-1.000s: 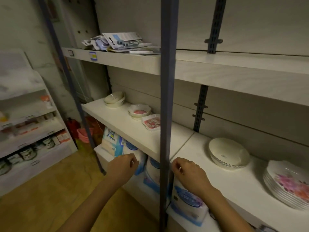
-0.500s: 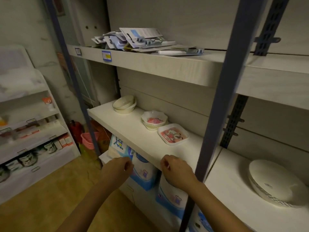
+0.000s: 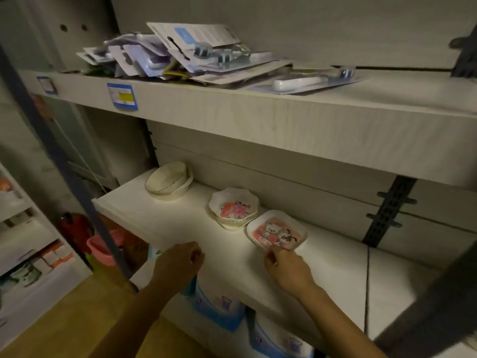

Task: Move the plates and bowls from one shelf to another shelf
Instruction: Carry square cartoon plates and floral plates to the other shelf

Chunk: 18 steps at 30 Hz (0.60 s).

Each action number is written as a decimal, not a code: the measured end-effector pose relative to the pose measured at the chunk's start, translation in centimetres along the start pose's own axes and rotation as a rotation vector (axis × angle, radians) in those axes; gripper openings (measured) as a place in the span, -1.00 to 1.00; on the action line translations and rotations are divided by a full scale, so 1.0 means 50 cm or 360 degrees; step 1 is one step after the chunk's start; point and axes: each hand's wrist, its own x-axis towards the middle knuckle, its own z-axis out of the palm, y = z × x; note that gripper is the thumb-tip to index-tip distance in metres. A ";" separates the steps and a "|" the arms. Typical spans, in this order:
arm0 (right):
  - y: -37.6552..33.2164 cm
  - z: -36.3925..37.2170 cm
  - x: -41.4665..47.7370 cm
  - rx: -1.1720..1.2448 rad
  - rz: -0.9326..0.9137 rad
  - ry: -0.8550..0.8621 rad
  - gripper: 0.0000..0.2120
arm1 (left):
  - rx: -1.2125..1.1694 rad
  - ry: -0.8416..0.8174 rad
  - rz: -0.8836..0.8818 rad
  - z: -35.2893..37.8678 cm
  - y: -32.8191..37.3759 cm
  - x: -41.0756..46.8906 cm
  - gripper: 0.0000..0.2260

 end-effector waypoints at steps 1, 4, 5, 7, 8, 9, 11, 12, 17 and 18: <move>0.002 0.002 0.014 -0.0012 0.0047 0.0016 -0.74 | -0.0009 0.0005 0.0023 0.000 -0.003 0.028 -0.79; 0.010 0.008 0.053 -0.0065 0.0270 0.0073 -0.70 | -0.0013 0.0000 0.0121 0.001 -0.006 0.117 -0.80; 0.017 0.012 0.066 -0.0078 0.0371 0.0113 -0.66 | -0.0013 -0.0022 0.0174 0.004 -0.008 0.144 -0.81; 0.028 0.019 0.086 -0.0026 0.0646 0.0236 -0.54 | -0.0017 -0.0097 0.0273 0.011 -0.015 0.195 -0.84; 0.032 0.024 0.095 0.0052 0.0796 0.0305 -0.49 | -0.0014 -0.0143 0.0315 0.011 -0.022 0.217 -0.85; 0.036 0.032 0.105 0.0133 0.0939 0.0365 -0.47 | -0.0013 -0.0185 0.0351 0.011 -0.032 0.238 -0.86; 0.036 0.044 0.122 0.0211 0.1196 0.0397 -0.44 | -0.0003 -0.0242 0.0433 0.010 -0.052 0.279 -0.87; 0.035 0.049 0.129 0.0190 0.1294 0.0374 -0.43 | 0.0015 -0.0257 0.0465 0.008 -0.060 0.296 -0.86; 0.018 0.058 0.154 -0.0187 0.1431 0.0248 -0.65 | 0.0059 -0.0333 0.0563 -0.003 -0.100 0.366 -0.85; 0.013 0.056 0.158 -0.0285 0.1432 0.0223 -0.70 | 0.0056 -0.0346 0.0584 -0.004 -0.107 0.375 -0.85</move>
